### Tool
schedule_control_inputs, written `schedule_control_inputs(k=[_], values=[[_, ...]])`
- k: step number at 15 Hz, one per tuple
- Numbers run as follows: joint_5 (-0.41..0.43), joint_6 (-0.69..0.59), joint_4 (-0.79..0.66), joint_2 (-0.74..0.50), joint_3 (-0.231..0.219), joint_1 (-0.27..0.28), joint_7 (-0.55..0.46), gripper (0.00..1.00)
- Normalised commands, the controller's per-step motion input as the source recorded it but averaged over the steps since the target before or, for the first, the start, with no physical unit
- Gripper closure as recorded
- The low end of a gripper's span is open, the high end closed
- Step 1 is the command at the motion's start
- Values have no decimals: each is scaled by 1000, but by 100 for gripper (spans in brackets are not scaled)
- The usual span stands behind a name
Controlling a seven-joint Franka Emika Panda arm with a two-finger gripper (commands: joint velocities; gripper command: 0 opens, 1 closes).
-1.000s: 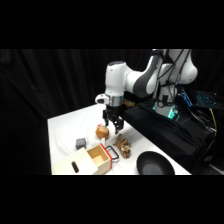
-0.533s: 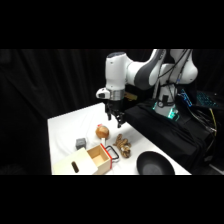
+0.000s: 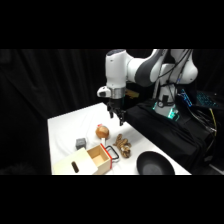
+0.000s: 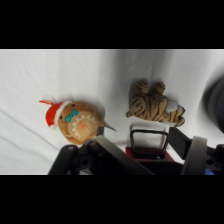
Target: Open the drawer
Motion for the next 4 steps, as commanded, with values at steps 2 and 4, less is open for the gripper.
schedule_control_inputs(k=[2,4], values=[[-57,-157,0,-168,-57,77,97,0],[-57,-166,17,-160,-56,78,113,0]])
